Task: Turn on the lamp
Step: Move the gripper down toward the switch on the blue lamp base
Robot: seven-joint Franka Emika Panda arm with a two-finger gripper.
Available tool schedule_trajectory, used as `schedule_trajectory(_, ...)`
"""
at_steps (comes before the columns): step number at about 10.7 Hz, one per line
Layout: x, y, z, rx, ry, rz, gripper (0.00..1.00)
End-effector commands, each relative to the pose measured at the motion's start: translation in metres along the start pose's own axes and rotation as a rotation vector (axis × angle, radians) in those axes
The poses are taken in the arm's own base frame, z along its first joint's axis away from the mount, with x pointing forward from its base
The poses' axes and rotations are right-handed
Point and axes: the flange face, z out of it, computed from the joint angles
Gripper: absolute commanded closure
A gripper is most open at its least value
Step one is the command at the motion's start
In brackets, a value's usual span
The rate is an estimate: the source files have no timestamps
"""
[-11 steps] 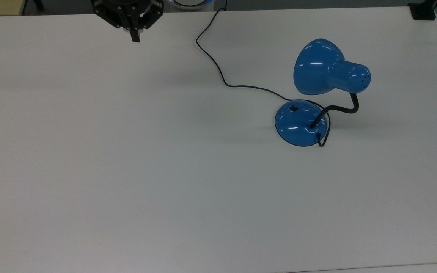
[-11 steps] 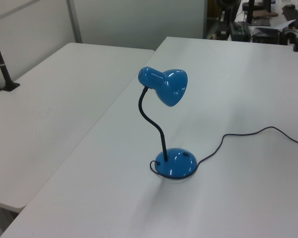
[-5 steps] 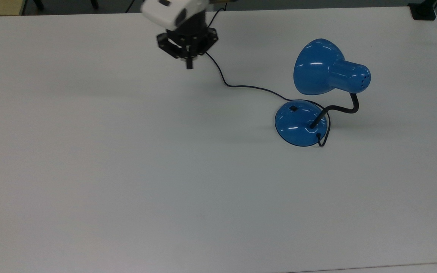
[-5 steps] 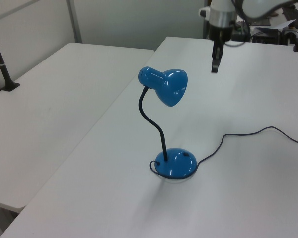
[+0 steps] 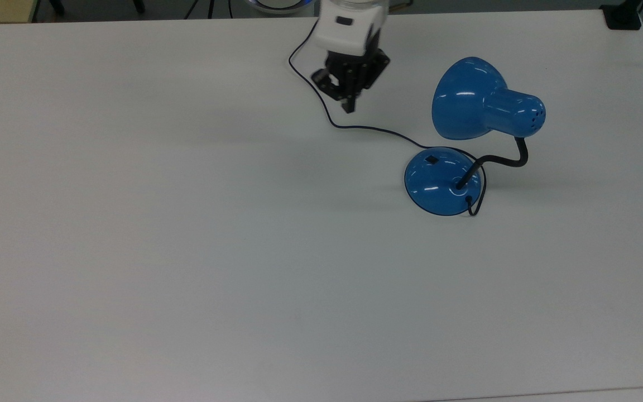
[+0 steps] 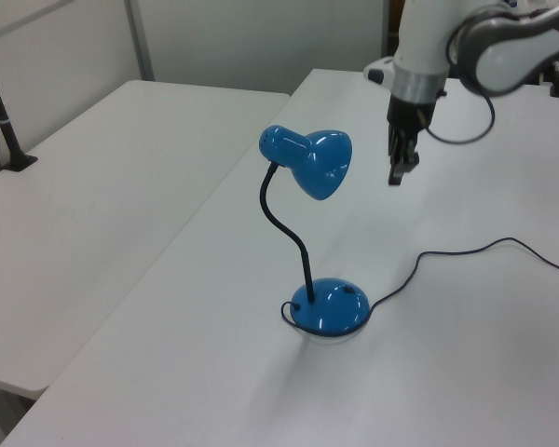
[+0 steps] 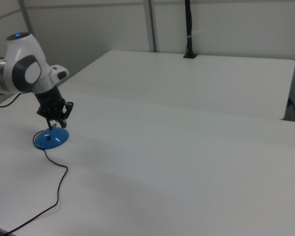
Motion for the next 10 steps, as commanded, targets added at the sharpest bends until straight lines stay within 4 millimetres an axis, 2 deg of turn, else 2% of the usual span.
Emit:
schedule_trajectory(1,0.005,-0.040,0.021,0.008,0.072,-0.096,1.00)
schedule_trajectory(6,0.029,-0.087,0.068,0.020,0.167,-0.172,1.00)
schedule_trajectory(10,0.039,-0.105,0.091,0.028,0.239,-0.198,1.00)
